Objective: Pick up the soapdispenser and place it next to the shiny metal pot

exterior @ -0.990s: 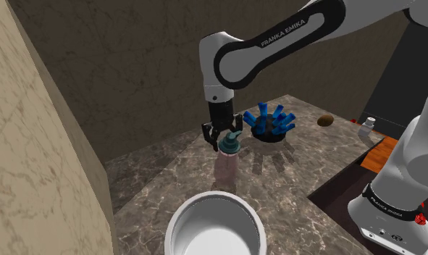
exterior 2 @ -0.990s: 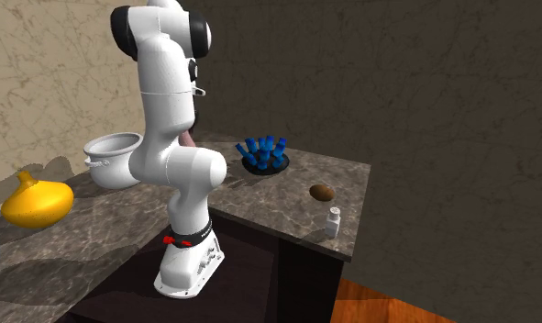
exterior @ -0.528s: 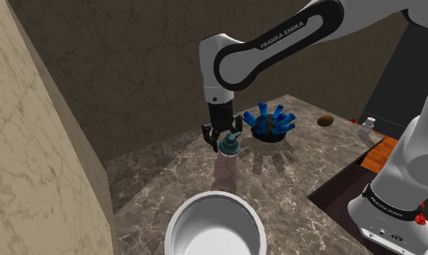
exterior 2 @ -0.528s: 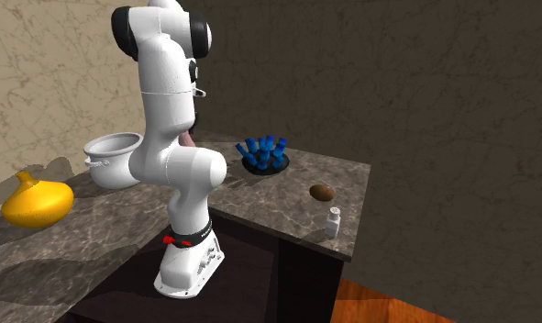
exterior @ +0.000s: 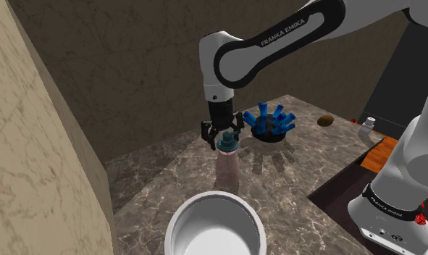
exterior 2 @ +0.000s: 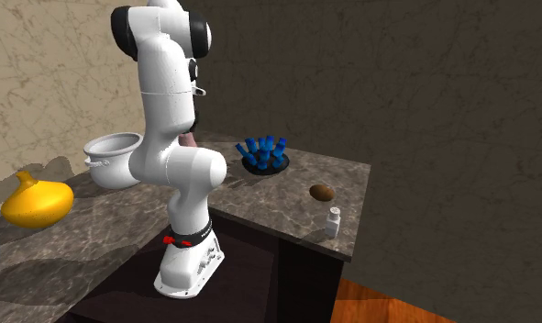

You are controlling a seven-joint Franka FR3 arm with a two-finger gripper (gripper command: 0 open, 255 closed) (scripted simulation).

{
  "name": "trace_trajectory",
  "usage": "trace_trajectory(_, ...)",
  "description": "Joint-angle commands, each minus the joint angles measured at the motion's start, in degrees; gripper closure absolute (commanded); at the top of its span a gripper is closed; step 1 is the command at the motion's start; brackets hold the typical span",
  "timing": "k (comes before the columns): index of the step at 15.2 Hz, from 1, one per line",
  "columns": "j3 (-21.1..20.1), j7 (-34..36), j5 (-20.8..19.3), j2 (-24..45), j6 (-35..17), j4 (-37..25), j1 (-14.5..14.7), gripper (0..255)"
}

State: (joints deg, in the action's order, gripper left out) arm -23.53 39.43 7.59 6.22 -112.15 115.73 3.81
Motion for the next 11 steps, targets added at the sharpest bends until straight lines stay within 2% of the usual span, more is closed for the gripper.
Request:
trace_trajectory(1, 0.16, -0.04, -0.01, -0.44, 3.02, -2.56, -0.24, 0)
trace_trajectory(3, 0.34, -0.05, -0.04, -0.86, 6.42, -5.54, -0.50, 0)
trace_trajectory(11, 0.34, -0.05, -0.04, -0.87, 6.40, -5.52, -0.50, 0)
